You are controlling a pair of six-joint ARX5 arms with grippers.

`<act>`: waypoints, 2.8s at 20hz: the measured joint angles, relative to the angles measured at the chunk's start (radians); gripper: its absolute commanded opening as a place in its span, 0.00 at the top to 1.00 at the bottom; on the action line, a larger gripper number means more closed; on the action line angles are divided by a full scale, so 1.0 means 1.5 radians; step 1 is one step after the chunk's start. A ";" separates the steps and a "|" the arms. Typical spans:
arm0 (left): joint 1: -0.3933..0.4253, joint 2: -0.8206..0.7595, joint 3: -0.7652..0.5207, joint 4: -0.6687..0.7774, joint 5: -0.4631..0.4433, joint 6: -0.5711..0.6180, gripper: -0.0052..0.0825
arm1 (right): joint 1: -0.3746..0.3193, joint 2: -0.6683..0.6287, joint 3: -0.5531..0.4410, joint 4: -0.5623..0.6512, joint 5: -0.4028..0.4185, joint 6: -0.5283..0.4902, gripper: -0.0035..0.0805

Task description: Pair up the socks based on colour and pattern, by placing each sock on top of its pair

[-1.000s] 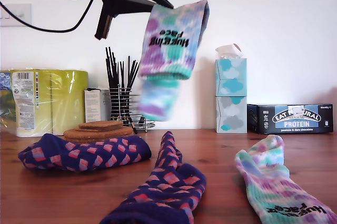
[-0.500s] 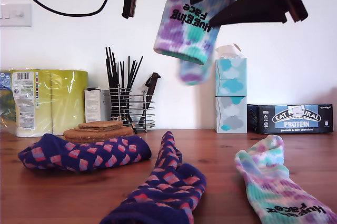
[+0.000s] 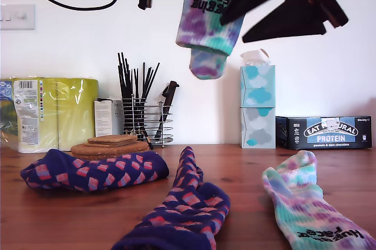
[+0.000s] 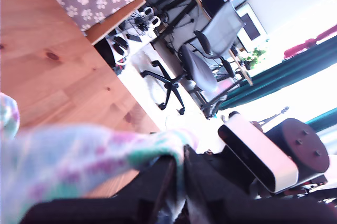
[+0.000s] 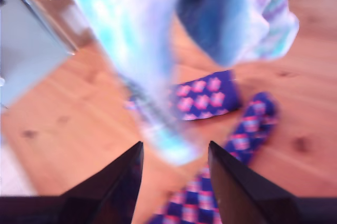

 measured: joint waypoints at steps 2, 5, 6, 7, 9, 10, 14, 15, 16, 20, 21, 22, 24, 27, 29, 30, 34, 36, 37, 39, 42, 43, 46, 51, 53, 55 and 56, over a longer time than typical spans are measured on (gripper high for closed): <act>0.000 0.000 0.000 -0.001 0.005 0.000 0.97 | 0.000 0.000 0.000 0.001 0.015 -0.029 0.53; 0.000 0.000 0.000 0.000 0.008 0.000 0.97 | 0.000 0.000 0.000 0.026 0.011 -0.052 0.60; 0.000 0.000 0.000 0.000 0.008 0.000 0.97 | -0.001 0.000 0.000 0.044 -0.007 -0.053 0.67; 0.000 0.000 0.000 0.000 0.005 0.001 0.97 | -0.002 0.000 0.000 0.061 -0.028 -0.051 0.75; 0.000 0.000 0.000 0.000 -0.021 0.007 0.97 | -0.002 0.000 0.002 0.079 -0.060 -0.036 0.99; 0.000 0.000 0.000 0.000 -0.039 0.012 0.97 | -0.002 0.000 0.003 0.084 -0.067 -0.026 0.97; 0.000 0.000 0.000 -0.001 -0.117 0.087 0.87 | -0.004 -0.001 0.004 0.091 -0.109 0.038 0.97; 0.000 0.000 0.000 -0.006 -0.137 0.106 0.71 | -0.006 -0.005 0.004 0.090 -0.114 0.056 0.97; 0.000 0.000 0.000 -0.010 -0.149 0.125 0.57 | -0.014 -0.014 0.004 0.084 -0.117 0.072 0.97; 0.015 0.000 0.001 -0.076 -0.124 0.201 0.62 | -0.062 -0.053 0.050 -0.040 -0.124 0.097 0.97; 0.028 -0.001 0.001 -0.116 -0.114 0.230 0.73 | -0.078 -0.052 0.073 -0.081 -0.124 0.097 0.97; 0.041 -0.003 0.001 -0.160 -0.110 0.262 0.83 | -0.091 -0.051 0.093 -0.119 -0.124 0.097 0.97; 0.063 -0.020 0.001 -0.257 -0.116 0.340 0.97 | -0.111 -0.051 0.121 -0.187 -0.124 0.097 0.97; 0.071 -0.093 0.001 -0.392 -0.158 0.452 0.97 | -0.131 -0.049 0.152 -0.261 -0.124 0.100 0.97; 0.065 -0.147 0.001 -0.479 -0.185 0.503 0.97 | -0.147 -0.041 0.173 -0.282 -0.124 0.098 0.97; 0.063 -0.167 0.001 -0.514 -0.193 0.528 0.97 | -0.158 -0.031 0.185 -0.283 -0.124 0.085 0.97; 0.057 -0.216 -0.045 -0.537 -0.202 0.542 0.97 | -0.212 0.046 0.199 -0.252 -0.129 0.029 0.97; 0.057 -0.244 -0.087 -0.547 -0.205 0.541 0.97 | -0.251 0.107 0.199 -0.193 -0.144 0.017 0.97; 0.057 -0.252 -0.091 -0.552 -0.206 0.540 0.97 | -0.264 0.135 0.200 -0.166 -0.154 0.015 0.97; 0.057 -0.263 -0.091 -0.550 -0.209 0.537 0.97 | -0.284 0.187 0.218 -0.135 -0.164 0.013 0.97; 0.057 -0.268 -0.091 -0.548 -0.210 0.524 0.97 | -0.289 0.261 0.321 -0.128 -0.165 -0.010 0.97; 0.057 -0.267 -0.091 -0.547 -0.211 0.523 0.97 | -0.294 0.272 0.361 -0.136 -0.165 -0.017 0.97; 0.057 -0.267 -0.091 -0.545 -0.214 0.517 0.97 | -0.301 0.268 0.432 -0.173 -0.166 -0.043 0.97; 0.057 -0.267 -0.091 -0.542 -0.215 0.511 0.97 | -0.301 0.264 0.389 -0.300 -0.184 -0.086 0.97; 0.057 -0.267 -0.091 -0.535 -0.216 0.511 0.97 | -0.276 0.269 0.310 -0.288 -0.207 -0.081 0.97; 0.057 -0.267 -0.091 -0.535 -0.216 0.511 0.97 | -0.227 0.277 0.217 -0.253 -0.233 -0.053 0.97; 0.057 -0.267 -0.091 -0.535 -0.217 0.511 0.97 | -0.205 0.280 0.176 -0.230 -0.236 -0.039 0.97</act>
